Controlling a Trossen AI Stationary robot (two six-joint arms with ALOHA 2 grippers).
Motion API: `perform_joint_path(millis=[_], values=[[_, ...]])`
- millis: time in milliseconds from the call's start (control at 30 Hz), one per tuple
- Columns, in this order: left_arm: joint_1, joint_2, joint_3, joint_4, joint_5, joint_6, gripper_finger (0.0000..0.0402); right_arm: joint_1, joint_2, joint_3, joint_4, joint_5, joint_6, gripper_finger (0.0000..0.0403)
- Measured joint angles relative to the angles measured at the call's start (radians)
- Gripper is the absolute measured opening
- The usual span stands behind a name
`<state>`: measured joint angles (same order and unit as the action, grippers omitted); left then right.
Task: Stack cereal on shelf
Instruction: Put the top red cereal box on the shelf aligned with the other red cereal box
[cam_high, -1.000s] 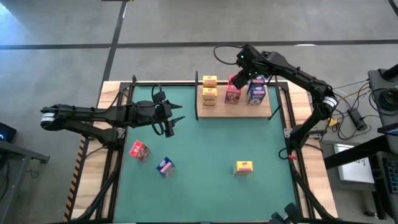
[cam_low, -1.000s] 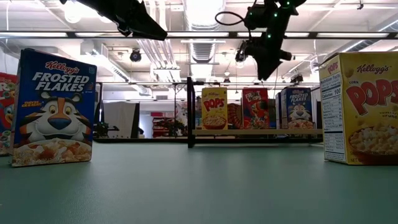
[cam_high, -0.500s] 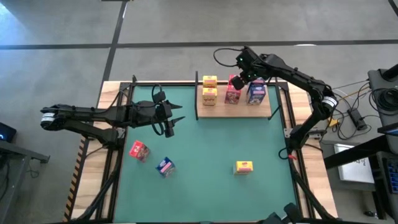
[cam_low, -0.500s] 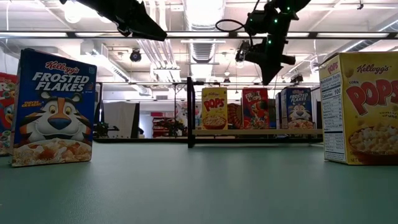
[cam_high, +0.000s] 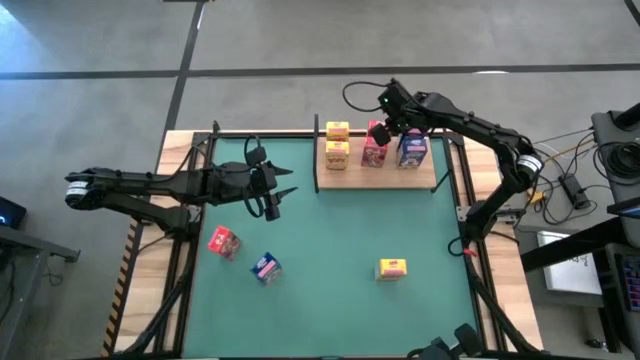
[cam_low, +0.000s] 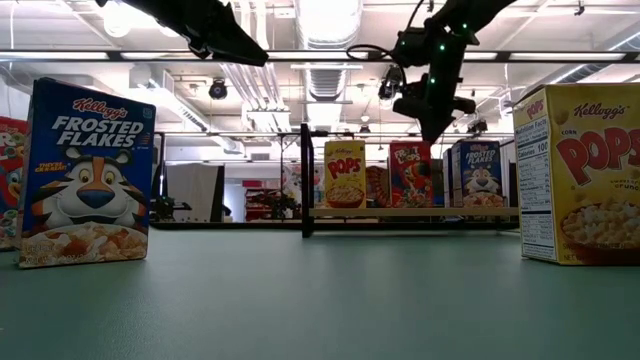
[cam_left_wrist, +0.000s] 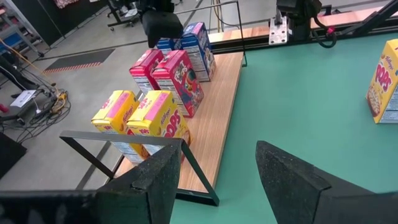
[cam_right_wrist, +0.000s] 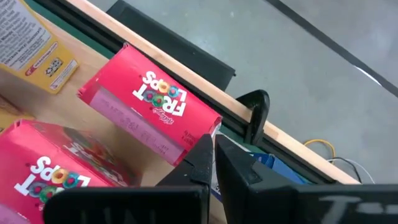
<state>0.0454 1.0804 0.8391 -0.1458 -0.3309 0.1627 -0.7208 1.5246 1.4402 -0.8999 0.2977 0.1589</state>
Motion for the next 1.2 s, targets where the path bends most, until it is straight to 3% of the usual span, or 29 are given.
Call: perform_joint_path(millis=[1200], values=[[0.000,0.000,0.000,-0.005,0.000,0.000,0.0192,0.000,0.000,-0.047,0.099,-0.020,-0.003,0.0009]])
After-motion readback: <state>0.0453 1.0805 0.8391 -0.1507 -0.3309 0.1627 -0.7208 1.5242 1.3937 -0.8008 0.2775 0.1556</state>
